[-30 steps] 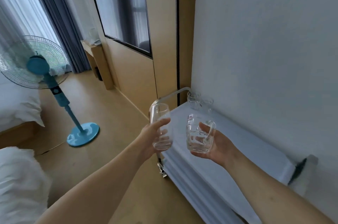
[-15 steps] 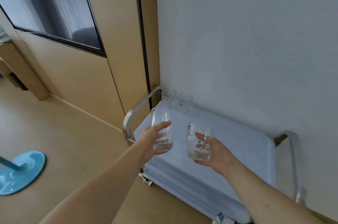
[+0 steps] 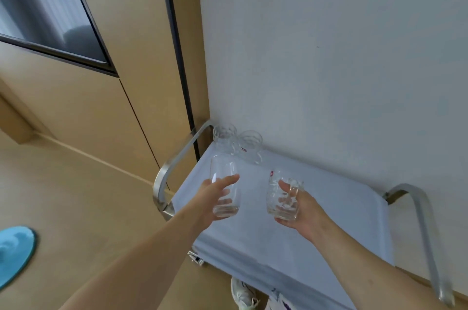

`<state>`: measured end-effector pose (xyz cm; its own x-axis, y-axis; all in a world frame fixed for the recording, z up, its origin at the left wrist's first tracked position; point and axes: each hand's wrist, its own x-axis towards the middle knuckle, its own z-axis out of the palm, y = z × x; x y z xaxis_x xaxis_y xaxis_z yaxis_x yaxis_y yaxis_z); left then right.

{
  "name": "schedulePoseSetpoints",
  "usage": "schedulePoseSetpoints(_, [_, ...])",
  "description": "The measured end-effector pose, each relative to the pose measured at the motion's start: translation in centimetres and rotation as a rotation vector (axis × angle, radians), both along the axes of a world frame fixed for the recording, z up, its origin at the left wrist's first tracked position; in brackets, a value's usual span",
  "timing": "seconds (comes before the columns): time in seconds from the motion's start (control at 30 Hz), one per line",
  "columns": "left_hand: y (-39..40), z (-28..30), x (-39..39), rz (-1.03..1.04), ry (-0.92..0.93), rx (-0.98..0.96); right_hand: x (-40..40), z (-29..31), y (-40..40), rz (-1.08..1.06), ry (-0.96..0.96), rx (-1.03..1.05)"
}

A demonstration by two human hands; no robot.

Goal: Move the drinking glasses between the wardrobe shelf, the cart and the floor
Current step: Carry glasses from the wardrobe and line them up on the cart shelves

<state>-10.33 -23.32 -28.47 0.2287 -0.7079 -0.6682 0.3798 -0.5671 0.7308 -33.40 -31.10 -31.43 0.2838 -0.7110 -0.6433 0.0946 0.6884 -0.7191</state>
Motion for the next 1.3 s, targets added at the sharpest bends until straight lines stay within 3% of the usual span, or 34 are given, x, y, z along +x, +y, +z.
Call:
schedulePoseSetpoints(0.23, [-6.5, -1.3, 1.6, -0.08, -0.081, 0.034, 1.3, -3.3, -7.4, -0.08, 0.099, -0.002])
schedulePoseSetpoints(0.47, [-11.7, -6.3, 1.0, -0.002, -0.275, 0.122, 2.3, -8.3, -13.4, -0.195, 0.272, -0.218])
schedulePoseSetpoints(0.63, [-13.0, -8.6, 1.4, 0.037, -0.398, 0.109, 1.9, -11.0, -16.1, -0.129, 0.434, -0.333])
schedulePoseSetpoints(0.93, [-14.3, -10.5, 1.0, -0.094, -0.61, 0.04, 2.0, -12.3, -19.3, 0.0, 0.436, -0.558])
schedulePoseSetpoints(1.3, [-13.6, -11.6, 1.7, -0.196, -0.763, -0.041, 1.8, -13.3, -20.1, 0.11, 0.461, -0.568])
